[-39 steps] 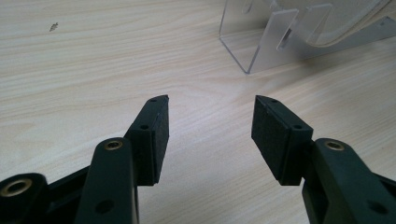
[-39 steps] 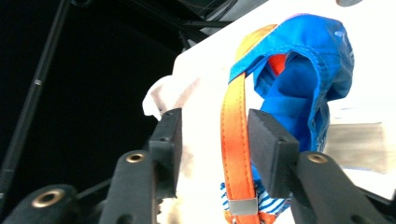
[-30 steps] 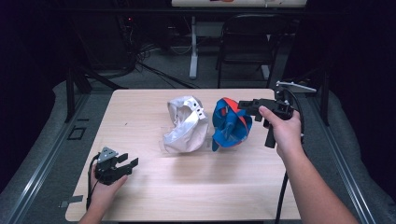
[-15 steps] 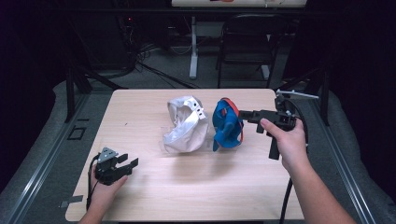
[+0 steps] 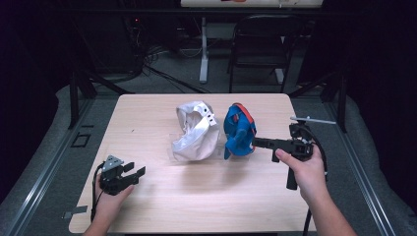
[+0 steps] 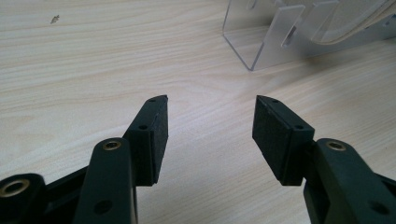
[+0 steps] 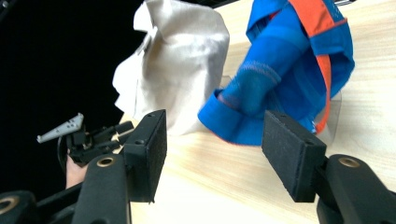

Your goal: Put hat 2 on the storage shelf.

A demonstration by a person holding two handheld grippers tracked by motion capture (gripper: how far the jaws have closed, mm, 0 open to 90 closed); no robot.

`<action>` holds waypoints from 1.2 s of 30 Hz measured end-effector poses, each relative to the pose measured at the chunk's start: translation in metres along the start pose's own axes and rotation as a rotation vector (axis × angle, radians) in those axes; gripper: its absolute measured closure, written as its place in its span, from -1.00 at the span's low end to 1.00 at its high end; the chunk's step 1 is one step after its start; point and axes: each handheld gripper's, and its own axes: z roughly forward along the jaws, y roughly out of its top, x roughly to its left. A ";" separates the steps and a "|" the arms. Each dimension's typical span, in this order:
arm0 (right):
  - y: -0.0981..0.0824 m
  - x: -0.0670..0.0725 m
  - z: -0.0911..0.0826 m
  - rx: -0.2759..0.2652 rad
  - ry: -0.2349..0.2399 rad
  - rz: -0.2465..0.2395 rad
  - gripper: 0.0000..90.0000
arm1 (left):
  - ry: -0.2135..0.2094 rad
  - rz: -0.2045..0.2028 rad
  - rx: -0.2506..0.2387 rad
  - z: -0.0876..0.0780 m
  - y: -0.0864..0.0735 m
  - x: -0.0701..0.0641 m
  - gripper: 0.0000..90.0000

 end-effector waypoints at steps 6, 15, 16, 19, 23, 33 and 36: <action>-0.019 -0.007 0.000 -0.004 -0.005 -0.018 -0.12 | -0.001 -0.001 0.010 0.000 0.000 0.000 0.03; -0.059 -0.027 0.009 -0.017 -0.086 -0.071 -0.13 | 0.001 -0.004 0.011 0.000 -0.001 0.000 0.03; -0.063 -0.030 0.011 -0.014 -0.102 -0.081 -0.12 | 0.002 -0.001 0.013 0.000 -0.001 0.000 0.03; -0.078 -0.040 0.021 -0.005 -0.129 -0.097 -0.12 | 0.000 -0.001 0.009 0.001 -0.001 -0.001 0.03; -0.092 -0.048 0.028 -0.022 -0.120 -0.089 -0.12 | 0.003 -0.003 0.008 0.002 -0.002 -0.001 0.03; -0.117 -0.060 0.045 -0.090 -0.183 -0.164 -0.13 | -0.002 -0.010 0.008 0.002 -0.002 -0.001 0.03; -0.123 -0.062 0.047 -0.114 -0.183 -0.168 -0.13 | -0.003 -0.006 0.018 0.002 -0.002 -0.001 0.03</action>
